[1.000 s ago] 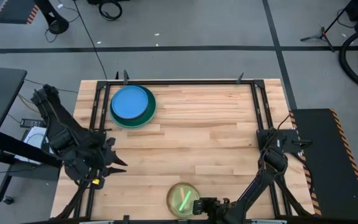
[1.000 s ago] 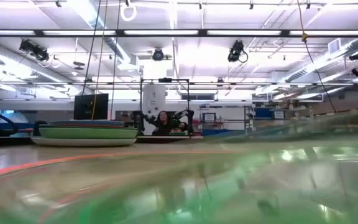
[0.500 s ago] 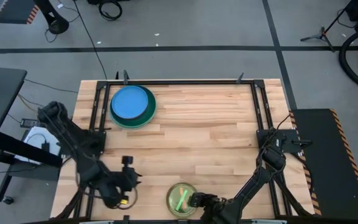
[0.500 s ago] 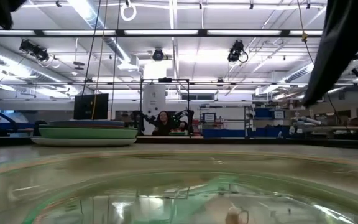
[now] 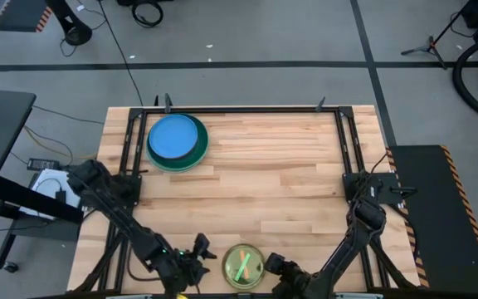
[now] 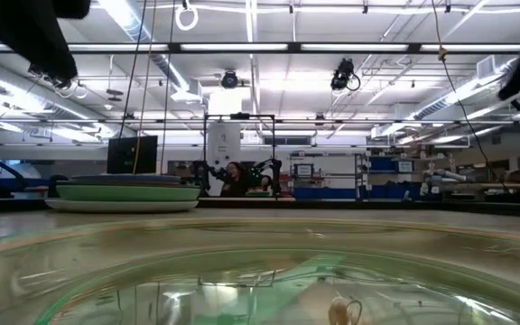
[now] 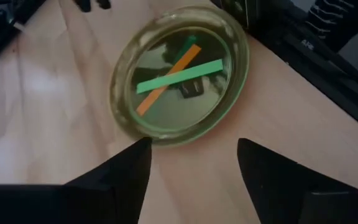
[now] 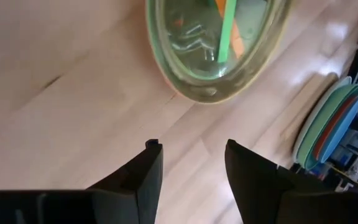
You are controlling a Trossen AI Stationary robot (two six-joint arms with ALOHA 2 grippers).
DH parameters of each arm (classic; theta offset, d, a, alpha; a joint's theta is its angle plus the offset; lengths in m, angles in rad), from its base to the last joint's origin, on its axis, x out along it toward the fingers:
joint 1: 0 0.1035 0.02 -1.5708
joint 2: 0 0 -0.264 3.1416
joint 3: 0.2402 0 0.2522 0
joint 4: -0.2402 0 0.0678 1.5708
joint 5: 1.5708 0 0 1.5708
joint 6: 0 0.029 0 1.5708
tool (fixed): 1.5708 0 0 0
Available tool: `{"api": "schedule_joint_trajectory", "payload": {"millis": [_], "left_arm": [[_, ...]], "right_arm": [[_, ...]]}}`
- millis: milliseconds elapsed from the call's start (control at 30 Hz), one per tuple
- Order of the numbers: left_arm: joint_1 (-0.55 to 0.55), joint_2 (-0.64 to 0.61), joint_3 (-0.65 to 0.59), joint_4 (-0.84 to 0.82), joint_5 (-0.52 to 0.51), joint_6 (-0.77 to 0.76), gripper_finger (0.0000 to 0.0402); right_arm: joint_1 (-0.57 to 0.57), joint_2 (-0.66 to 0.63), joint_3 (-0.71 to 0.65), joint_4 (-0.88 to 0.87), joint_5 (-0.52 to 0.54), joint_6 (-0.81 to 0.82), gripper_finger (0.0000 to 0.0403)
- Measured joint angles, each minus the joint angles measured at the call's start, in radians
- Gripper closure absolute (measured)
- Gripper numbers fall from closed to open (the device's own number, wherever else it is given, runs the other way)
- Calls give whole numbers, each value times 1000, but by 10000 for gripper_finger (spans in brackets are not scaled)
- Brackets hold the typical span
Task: Stack plastic plates
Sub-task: Stack the stacked plates on top of the blue plate
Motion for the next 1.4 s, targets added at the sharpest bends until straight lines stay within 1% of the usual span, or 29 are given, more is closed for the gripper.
{"api": "schedule_joint_trajectory", "payload": {"millis": [100,233,367,500,600,700,833,967,1067,1167,1300,1400], "left_arm": [[1,52,0,77,-1,13,165],[13,112,0,181,0,-9,173],[25,167,1,258,25,27,174],[29,215,1,273,73,75,175],[28,232,4,286,69,117,175],[37,236,4,288,52,114,175],[71,237,4,297,84,139,180],[101,245,4,312,157,198,202],[119,252,4,328,207,202,223],[136,253,4,330,233,196,244],[160,254,4,331,264,202,277],[173,255,3,331,271,207,308]], "right_arm": [[13,0,0,1,-6,12,224],[23,0,0,0,-6,17,224],[29,-1,0,1,-6,20,224],[34,-1,1,14,-10,20,224],[35,-1,1,26,-10,20,224],[35,-1,1,25,-10,33,224],[29,-1,1,25,-3,45,224],[15,-1,1,25,16,46,225],[2,-1,1,25,17,46,224],[-11,-1,1,25,29,46,225],[-31,-2,1,25,94,49,224],[-43,-2,19,9,160,86,225]]}}
